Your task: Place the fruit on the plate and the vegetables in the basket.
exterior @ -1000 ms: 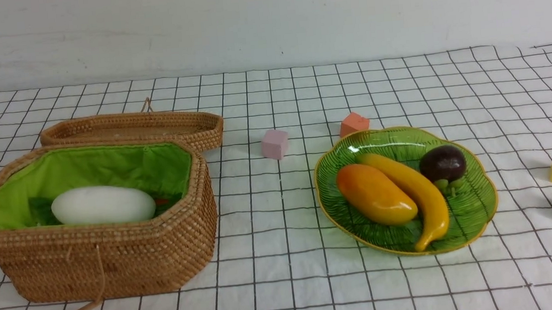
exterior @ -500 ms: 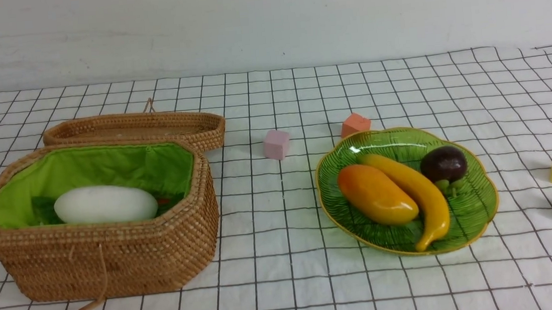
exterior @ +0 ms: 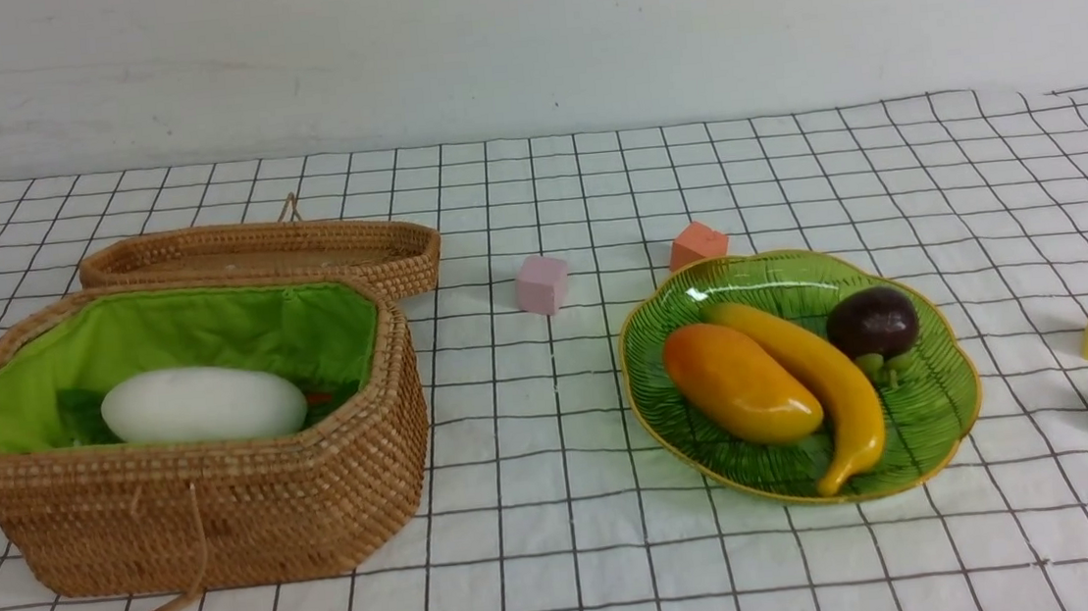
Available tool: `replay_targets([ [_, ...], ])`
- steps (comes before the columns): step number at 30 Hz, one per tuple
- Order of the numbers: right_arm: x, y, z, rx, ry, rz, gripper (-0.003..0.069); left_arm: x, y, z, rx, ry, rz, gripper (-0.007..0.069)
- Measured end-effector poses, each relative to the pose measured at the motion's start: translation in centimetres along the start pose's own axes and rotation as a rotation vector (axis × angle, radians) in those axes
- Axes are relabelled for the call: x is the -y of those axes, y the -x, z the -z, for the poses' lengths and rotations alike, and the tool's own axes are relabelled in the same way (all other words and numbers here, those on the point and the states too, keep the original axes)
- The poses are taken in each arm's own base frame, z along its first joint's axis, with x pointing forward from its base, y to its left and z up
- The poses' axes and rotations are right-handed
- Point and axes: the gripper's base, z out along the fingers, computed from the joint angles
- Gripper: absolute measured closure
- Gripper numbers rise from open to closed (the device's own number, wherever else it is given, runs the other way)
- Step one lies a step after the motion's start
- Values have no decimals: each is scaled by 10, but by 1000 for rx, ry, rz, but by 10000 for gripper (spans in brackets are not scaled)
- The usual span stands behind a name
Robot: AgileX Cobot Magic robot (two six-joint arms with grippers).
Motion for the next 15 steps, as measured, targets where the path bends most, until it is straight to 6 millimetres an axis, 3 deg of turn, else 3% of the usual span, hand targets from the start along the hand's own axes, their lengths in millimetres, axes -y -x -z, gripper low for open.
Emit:
replay_targets([
  [15, 0, 0, 0, 1, 0, 0, 621, -9, 4, 1, 56, 156, -24, 637],
])
